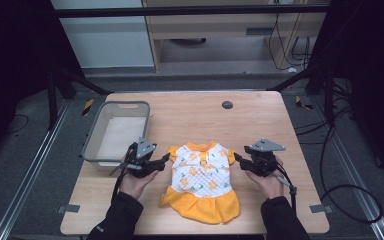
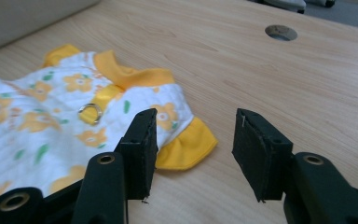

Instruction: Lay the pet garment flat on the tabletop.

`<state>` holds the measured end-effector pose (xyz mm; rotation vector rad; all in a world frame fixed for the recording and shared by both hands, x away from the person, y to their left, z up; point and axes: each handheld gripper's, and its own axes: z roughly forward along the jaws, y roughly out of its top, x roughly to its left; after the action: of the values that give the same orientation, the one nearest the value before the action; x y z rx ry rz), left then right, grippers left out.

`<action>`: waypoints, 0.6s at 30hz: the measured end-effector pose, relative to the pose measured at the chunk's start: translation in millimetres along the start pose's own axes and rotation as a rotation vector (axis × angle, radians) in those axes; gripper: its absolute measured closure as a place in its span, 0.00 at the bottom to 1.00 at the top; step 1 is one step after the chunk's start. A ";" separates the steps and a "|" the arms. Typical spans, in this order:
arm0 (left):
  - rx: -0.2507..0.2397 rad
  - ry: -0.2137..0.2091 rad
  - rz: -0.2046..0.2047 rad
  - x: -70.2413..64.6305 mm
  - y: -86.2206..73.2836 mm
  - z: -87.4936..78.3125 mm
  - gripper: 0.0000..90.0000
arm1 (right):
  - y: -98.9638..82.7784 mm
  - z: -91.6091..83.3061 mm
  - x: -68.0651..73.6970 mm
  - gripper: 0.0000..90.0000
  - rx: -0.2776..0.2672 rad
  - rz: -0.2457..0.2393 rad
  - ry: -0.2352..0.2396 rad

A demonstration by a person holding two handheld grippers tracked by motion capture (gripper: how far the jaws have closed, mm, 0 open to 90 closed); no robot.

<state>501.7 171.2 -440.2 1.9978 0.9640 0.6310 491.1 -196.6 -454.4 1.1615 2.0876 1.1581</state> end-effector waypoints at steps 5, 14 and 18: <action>0.074 0.029 -0.043 11.5 -2.3 42.3 0.45 | -0.4 33.1 -7.5 0.59 0.057 0.023 -0.007; 0.168 -0.002 -0.035 8.4 -18.7 76.1 0.53 | -13.9 65.1 -11.9 0.65 0.161 0.021 -0.014; 0.148 -0.013 -0.061 7.8 -22.5 77.4 0.60 | -16.4 68.4 -10.9 0.73 0.166 0.037 0.003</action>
<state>551.8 151.1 -500.5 2.0899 1.0868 0.5256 539.3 -180.3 -504.2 1.2784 2.2075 1.0193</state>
